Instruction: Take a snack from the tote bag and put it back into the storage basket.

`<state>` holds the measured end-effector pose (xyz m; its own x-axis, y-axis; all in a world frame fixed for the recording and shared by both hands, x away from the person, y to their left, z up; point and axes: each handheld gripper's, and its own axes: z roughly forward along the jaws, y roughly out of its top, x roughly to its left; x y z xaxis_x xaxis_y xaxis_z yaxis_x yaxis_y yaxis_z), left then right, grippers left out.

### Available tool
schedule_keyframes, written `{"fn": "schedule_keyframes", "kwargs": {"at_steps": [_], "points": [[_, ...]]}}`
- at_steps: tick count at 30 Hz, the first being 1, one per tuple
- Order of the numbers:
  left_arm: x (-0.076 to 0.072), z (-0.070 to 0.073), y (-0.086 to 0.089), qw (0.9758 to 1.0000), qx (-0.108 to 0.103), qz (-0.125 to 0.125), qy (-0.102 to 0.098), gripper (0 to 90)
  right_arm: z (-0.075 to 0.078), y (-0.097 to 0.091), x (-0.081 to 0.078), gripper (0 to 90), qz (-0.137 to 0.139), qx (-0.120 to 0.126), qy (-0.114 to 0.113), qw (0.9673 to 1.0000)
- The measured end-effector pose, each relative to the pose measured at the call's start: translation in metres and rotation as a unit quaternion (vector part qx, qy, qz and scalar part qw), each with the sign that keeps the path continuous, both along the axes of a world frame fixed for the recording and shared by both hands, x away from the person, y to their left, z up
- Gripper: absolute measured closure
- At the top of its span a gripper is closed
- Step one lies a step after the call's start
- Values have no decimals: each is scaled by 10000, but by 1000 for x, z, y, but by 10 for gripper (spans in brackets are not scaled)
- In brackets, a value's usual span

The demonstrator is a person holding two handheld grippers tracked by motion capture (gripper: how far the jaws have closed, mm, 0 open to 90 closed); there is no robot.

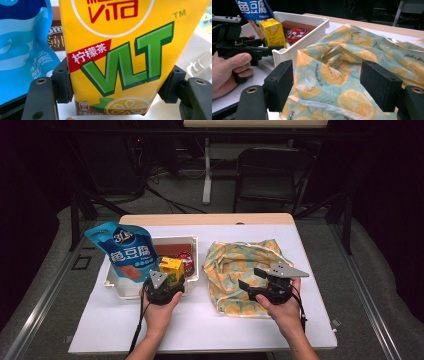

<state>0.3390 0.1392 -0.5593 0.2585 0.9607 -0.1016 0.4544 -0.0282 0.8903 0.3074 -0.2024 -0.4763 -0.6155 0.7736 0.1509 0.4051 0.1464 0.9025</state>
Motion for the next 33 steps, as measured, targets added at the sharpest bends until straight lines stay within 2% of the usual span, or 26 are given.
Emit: {"fn": "schedule_keyframes", "kwargs": {"at_steps": [8,9,14,23,28,33], "points": [[2,-3,-1,9998,37,56,210,296,-2,2,0,263,5,-10,8,10000],[2,-3,0,9995,76,22,311,295,-2,2,0,263,6,-3,4,10000],[1,-3,-2,9992,248,-2,310,294,-3,3,1,263,26,-40,21,10000],[0,-2,-1,9989,203,-12,417,282,-5,4,1,265,26,-73,34,10000],[-2,-2,1,9984,222,-180,484,245,-6,6,1,265,35,-99,45,9999],[-4,1,5,9982,115,-309,495,195,-7,6,1,265,37,-103,66,9999]]}}
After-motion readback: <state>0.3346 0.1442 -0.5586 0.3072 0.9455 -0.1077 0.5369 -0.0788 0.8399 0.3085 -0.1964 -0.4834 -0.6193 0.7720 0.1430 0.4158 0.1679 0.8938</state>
